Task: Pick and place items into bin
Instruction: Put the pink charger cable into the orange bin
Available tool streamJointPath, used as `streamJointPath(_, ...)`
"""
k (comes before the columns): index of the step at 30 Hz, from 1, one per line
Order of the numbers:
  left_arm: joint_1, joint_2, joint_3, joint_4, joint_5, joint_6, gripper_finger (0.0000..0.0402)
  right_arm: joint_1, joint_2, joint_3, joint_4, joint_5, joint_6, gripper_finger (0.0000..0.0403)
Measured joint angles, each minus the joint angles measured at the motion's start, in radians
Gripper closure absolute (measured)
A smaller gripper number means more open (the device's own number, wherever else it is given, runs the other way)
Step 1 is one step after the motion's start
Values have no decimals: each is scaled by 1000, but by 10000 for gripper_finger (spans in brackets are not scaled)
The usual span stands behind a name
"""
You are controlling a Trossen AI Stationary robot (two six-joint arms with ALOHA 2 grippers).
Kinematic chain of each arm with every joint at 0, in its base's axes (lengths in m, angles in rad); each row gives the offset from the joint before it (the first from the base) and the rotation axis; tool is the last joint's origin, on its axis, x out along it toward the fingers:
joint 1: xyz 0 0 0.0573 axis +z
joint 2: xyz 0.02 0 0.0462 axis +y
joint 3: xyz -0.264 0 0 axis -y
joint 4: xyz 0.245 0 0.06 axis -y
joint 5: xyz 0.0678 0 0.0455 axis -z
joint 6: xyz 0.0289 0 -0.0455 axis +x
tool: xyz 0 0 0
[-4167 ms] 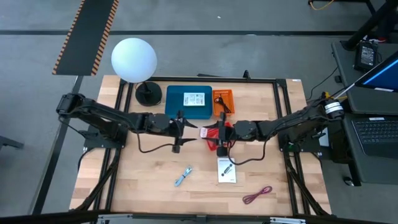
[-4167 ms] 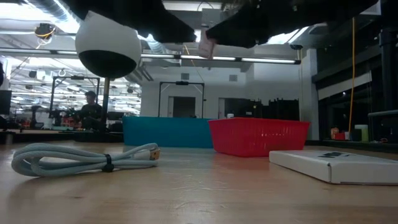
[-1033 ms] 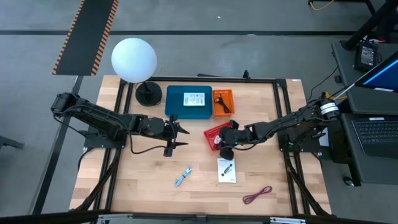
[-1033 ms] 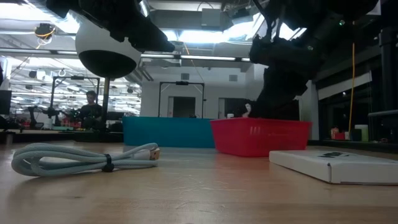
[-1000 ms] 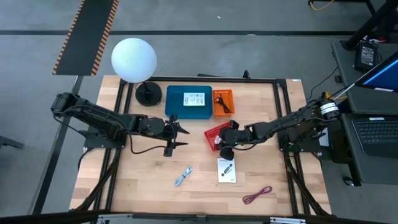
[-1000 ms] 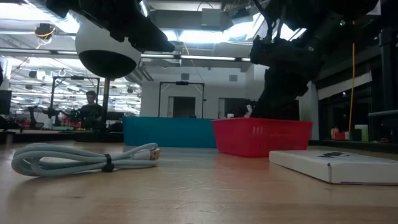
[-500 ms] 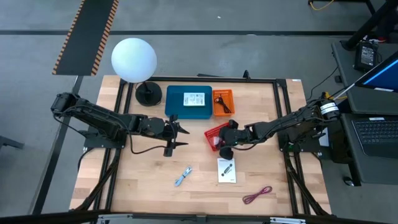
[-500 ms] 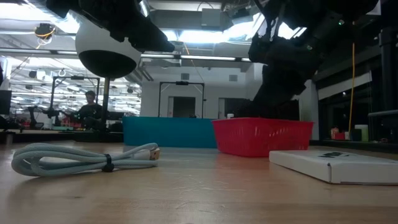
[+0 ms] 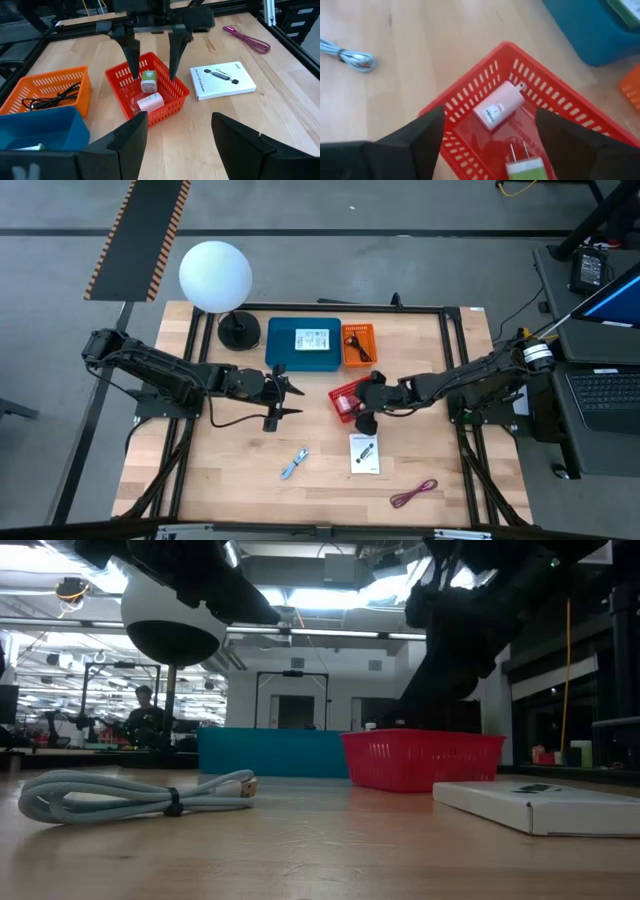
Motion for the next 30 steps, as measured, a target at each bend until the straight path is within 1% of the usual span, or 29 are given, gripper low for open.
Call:
streamJointPath(5,0,0,0,-3,0,-1,187,16,-36,0,-17,-6,-6,147)
streamJointPath(8,0,0,0,-3,0,-3,187,39,-47,8,-89,-15,-6,164)
streamJointPath(11,0,0,0,-3,0,-13,187,67,-47,85,-278,-16,45,177)
streamJointPath(14,0,0,0,-3,0,-18,187,101,-47,187,-486,-15,139,187)
streamJointPath(16,0,0,0,-4,0,-18,187,134,-47,250,-588,-14,183,193)
streamJointPath(21,0,0,0,-5,0,-18,187,227,-47,338,-677,-17,223,218)
streamJointPath(26,0,0,0,-20,0,-18,187,319,-37,427,-761,-22,341,268)
streamJointPath(30,0,0,0,-31,0,-30,187,400,3,500,-800,-16,446,312)
